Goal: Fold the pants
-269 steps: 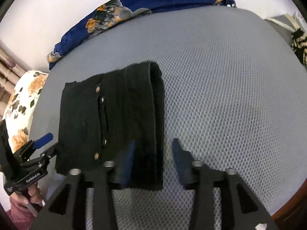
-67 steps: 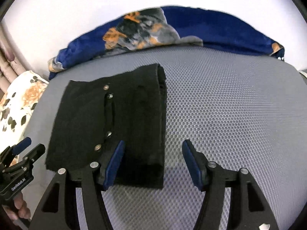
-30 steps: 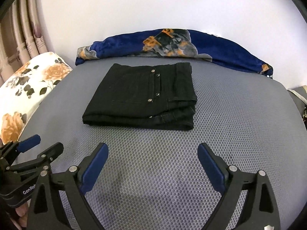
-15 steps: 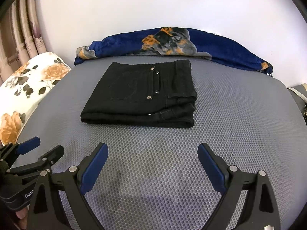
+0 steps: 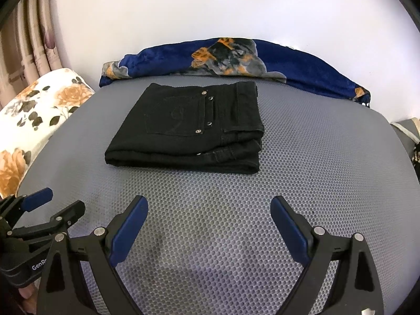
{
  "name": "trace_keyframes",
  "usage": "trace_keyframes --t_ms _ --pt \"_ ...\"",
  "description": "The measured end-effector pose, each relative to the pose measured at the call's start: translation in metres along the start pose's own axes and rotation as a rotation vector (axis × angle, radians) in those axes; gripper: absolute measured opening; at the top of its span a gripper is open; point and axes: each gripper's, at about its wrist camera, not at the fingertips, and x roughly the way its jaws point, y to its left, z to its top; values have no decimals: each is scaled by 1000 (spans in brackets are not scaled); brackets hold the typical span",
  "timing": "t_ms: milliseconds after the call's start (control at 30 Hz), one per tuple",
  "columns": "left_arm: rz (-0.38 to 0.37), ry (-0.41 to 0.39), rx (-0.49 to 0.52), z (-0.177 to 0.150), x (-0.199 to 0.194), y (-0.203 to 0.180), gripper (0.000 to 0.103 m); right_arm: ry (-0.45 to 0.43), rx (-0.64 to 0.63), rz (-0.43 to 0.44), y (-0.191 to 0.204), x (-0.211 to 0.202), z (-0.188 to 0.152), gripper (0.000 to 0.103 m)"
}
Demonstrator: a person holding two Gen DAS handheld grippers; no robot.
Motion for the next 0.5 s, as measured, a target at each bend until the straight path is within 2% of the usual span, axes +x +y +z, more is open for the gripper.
trace_keyframes --t_ms 500 --pt "-5 3 9 1 1 -2 68 11 14 11 -1 3 -3 93"
